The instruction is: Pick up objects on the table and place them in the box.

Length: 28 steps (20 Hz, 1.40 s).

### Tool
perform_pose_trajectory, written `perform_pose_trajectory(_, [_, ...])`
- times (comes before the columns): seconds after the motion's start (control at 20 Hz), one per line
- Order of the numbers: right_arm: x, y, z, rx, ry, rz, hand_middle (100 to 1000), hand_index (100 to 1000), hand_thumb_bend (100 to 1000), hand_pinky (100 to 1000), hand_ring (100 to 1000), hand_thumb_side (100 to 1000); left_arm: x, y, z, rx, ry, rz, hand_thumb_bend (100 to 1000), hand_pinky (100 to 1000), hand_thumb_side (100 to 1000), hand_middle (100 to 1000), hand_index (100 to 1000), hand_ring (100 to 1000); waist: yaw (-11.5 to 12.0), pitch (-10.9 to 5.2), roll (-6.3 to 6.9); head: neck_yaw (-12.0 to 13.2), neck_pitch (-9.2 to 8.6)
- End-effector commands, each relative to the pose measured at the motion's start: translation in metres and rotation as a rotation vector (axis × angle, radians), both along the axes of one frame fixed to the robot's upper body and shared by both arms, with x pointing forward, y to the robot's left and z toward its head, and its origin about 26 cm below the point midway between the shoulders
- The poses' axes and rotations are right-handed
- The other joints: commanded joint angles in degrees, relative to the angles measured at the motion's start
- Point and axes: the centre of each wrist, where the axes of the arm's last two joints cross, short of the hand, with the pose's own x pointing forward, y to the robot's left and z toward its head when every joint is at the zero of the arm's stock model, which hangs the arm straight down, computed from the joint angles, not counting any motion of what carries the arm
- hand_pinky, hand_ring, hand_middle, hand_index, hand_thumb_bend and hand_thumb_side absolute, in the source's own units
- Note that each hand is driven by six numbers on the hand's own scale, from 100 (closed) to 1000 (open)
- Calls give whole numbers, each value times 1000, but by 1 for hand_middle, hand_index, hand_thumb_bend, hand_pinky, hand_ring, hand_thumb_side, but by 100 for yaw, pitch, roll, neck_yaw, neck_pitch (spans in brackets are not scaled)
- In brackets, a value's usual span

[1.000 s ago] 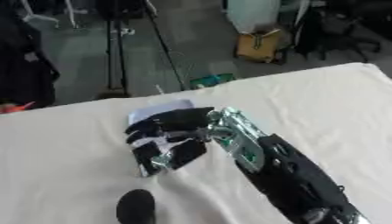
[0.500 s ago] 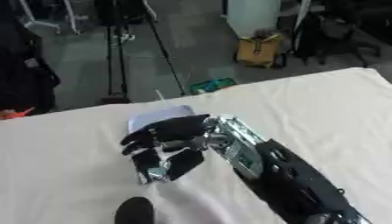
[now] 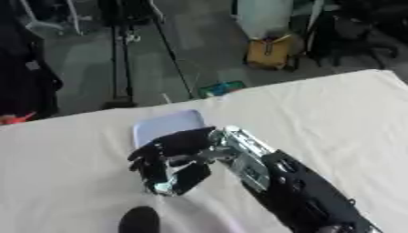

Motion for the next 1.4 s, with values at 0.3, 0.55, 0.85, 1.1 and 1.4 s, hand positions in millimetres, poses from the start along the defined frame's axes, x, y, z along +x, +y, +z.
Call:
perform_pose_trajectory(0.3, [5,-9,23,-396,-101,249,1000,1000,100,1000,1000,1000,-1,-1,8,4,-30,-6,100,991,995,1000,905,1000,33,-64,12,-8,-115])
perform_pose_trajectory(0.55, [4,-9,32,-410,-140,236,1000,1000,117,1000,1000,979,-1,-1,8,2,-26,-8,100,993,997,1000,905,1000,0,-63,10,14,-142])
perform_pose_trajectory(0.85, [5,-11,41,-423,-173,215,1000,1000,130,1000,1000,975,-1,-1,8,2,-27,-12,100,995,998,1000,905,1000,8,-30,13,16,-187])
perform_pose_trajectory(1.1, [8,-10,43,-416,-166,204,1000,1000,127,1000,1000,971,0,-2,9,0,-29,-16,100,995,998,1000,904,1000,48,15,31,-20,-293])
perform_pose_trajectory(1.4, [10,-9,37,-411,-149,196,1000,1000,136,1000,1000,963,0,-4,9,-6,-29,-22,100,999,1000,1000,904,1000,60,44,49,-36,-348])
